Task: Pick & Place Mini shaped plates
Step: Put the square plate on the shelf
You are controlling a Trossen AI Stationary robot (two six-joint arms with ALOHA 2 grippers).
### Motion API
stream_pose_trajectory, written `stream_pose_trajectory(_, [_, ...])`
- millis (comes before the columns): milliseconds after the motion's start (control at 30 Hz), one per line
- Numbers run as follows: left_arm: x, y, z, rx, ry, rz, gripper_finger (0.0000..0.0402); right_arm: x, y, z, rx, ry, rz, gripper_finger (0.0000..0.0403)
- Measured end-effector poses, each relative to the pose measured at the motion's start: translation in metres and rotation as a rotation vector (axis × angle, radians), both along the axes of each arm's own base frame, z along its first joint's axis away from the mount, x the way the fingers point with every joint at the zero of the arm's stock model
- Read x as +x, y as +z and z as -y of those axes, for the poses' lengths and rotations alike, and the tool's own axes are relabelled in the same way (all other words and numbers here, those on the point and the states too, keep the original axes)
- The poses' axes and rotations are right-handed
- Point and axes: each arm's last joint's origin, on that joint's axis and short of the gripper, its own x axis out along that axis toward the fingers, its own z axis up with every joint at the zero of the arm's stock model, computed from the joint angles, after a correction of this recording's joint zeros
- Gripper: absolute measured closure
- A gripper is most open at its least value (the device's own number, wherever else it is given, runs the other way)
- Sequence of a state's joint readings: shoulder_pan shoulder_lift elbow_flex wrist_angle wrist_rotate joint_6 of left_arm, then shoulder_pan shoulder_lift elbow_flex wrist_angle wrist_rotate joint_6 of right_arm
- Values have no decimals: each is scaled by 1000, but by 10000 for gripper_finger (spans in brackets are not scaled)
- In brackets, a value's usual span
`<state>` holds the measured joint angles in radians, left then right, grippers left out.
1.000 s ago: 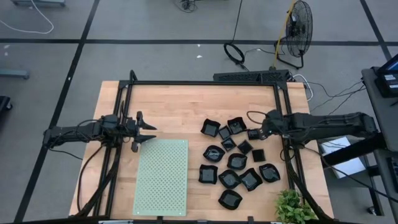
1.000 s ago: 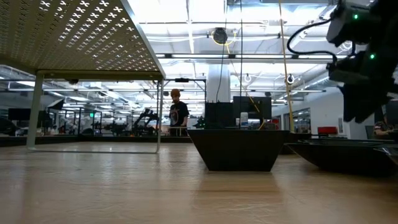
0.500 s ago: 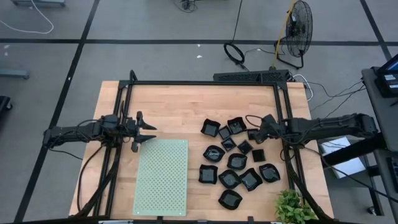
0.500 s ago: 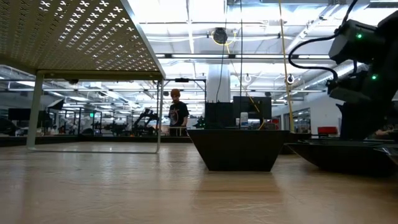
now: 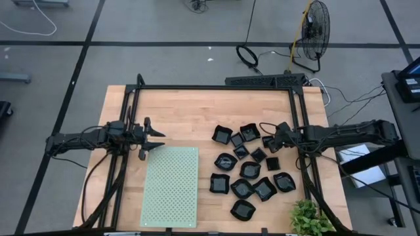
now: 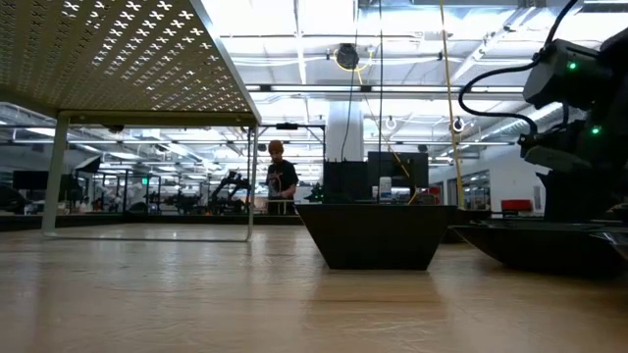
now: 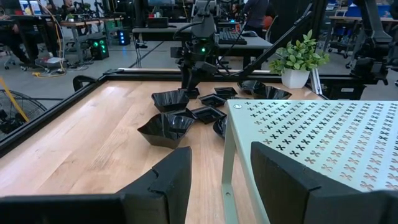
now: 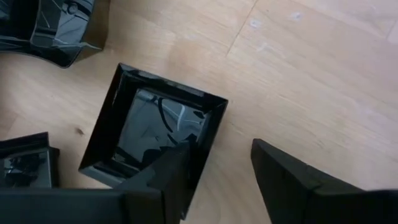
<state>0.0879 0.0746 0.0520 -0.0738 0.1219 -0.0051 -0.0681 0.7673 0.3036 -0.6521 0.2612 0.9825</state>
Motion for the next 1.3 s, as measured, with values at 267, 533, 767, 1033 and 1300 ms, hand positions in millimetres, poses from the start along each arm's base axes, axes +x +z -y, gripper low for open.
stream_pose_trajectory(267, [0,0,0,0,1,0,231,0,0,0,-6,10,2,293])
stream_pose_trajectory(533, [0,0,0,0,1,0,231,4,1,0,-17,49,37,354])
stream_pose_trajectory(767, [0,0,0,0,0,0,231,6,2,0,-32,75,56,398])
stream_pose_trajectory(1033, [0,0,0,0,1,0,231,7,9,0,-50,101,126,401])
stream_pose_trajectory(1300, [0,0,0,0,1,0,231,3,17,-1,-26,139,226,402])
